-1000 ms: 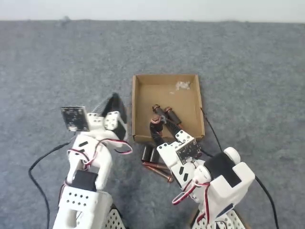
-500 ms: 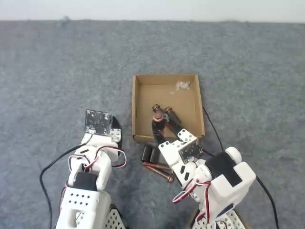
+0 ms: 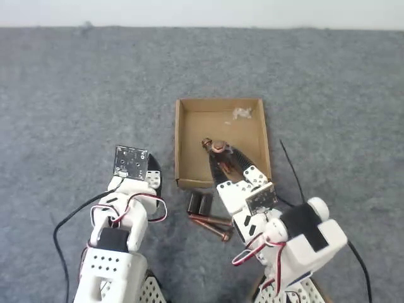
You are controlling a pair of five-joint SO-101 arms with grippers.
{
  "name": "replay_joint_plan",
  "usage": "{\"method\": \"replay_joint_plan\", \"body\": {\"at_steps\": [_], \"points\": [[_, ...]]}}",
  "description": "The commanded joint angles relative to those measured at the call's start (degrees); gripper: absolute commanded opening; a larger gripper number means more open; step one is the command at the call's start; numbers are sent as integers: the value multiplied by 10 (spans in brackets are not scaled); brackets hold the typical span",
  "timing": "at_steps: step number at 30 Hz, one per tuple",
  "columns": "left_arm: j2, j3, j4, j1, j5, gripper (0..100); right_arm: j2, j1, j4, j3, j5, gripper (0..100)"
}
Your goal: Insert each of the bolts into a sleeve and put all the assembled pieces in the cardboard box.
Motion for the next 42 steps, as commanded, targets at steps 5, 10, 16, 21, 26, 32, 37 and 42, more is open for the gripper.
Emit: {"method": "replay_joint_plan", "body": {"at_steps": [5, 10, 16, 21, 26, 32, 37, 42], "points": [[-6, -5, 2, 1, -4, 12, -96, 22, 82, 16, -62, 6], [-6, -5, 2, 1, -4, 12, -171, 54, 183, -2, -66, 6], [-6, -5, 2, -1, -4, 12, -274, 73, 304, -8, -66, 6], [-6, -5, 2, -1, -39, 12, -354, 97, 455, -33, -64, 6], [-6, -5, 3, -1, -51, 12, -401, 145, 757, -135, -63, 6], [-6, -5, 3, -1, -51, 12, -409, 178, 983, -249, -63, 6], [-6, -5, 4, -1, -51, 12, -407, 175, 982, -262, -47, 6], [-6, -5, 4, -1, -51, 12, -330, 175, 1016, -328, 3, 6]]}}
